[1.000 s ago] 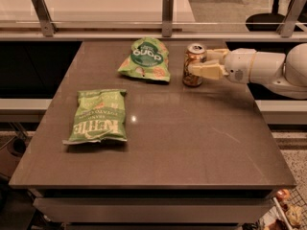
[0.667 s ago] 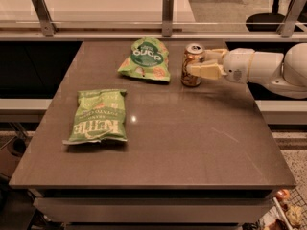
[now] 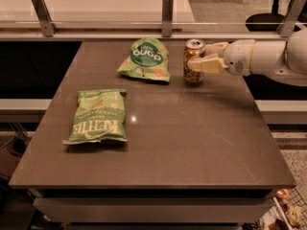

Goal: Knock orange can over

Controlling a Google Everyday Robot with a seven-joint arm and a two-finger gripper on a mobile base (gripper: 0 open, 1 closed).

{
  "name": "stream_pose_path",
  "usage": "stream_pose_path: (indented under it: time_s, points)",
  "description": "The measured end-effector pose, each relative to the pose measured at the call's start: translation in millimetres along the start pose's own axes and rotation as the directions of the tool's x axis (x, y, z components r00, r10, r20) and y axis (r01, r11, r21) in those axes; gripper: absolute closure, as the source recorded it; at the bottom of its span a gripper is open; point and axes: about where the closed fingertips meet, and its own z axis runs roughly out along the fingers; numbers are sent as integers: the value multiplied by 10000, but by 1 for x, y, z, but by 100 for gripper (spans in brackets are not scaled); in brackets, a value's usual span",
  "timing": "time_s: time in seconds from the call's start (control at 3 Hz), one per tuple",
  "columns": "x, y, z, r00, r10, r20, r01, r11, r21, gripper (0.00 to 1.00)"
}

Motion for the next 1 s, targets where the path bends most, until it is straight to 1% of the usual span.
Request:
stream_pose_path:
  time_s: [0.33, 0.67, 1.0]
  points:
    - [-16, -4, -15, 9947, -187, -1011, 214, 9994, 259, 100]
    - [-27, -2, -33, 9746, -284, -2221, 420, 9975, 567, 100]
    - [-29, 6, -46, 9402, -238, -3399, 546, 9952, 814, 100]
